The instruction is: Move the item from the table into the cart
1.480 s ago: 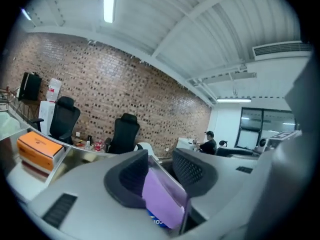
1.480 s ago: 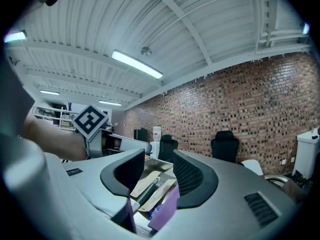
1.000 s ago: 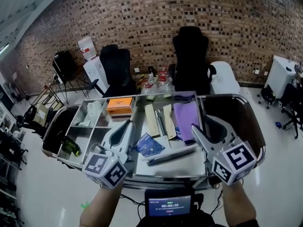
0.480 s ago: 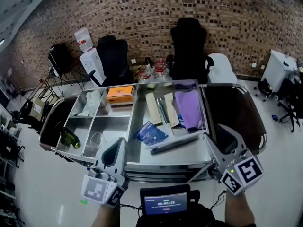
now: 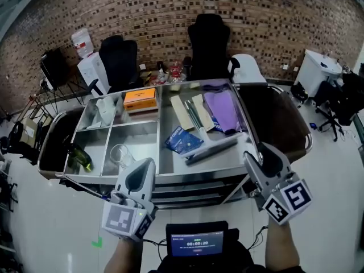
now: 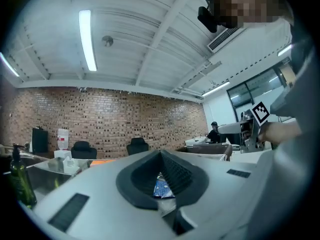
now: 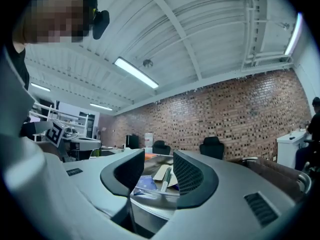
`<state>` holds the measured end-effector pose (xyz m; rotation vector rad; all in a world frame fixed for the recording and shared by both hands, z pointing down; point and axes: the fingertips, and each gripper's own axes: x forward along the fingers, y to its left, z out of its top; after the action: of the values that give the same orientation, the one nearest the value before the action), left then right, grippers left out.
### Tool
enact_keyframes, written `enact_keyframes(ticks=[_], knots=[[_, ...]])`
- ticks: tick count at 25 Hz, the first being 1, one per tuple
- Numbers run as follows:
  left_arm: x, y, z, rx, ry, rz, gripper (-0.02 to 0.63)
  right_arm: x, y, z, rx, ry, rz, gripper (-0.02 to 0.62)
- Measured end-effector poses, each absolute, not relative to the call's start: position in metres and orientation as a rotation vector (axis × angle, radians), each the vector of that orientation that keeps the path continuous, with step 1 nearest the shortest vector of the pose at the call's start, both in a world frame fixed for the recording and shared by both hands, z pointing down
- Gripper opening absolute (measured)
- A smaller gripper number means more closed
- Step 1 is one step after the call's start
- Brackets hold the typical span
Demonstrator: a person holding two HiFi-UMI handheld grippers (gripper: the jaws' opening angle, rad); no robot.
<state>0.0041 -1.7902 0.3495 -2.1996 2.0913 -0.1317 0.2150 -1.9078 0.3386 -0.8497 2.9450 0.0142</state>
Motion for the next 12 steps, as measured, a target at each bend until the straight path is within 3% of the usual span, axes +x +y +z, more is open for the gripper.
enact_keyframes(ticks=[4,7,11,12], knots=[[0.015,-1.762,0.350,-2.198,2.096,-0.109,0.005,0.233,-1.874,0.335,-0.872,2.917,0.035,0.170],[0.028,-1.749,0.352,-2.154,2.126,-0.138,0.005,0.255,-1.860,0.341,-0.863,2.904,0.019,0.107],[0.046,-1.739,0.354,-2.138,2.156,-0.090,0.003,0.275,-1.852,0.356,-0.870,2.937,0.011,0.105],[0.052,-1.737,0.356,-2.143,2.143,-0.092,0.004,0.281,-1.849,0.358,-0.883,2.929,0.014,0.040]])
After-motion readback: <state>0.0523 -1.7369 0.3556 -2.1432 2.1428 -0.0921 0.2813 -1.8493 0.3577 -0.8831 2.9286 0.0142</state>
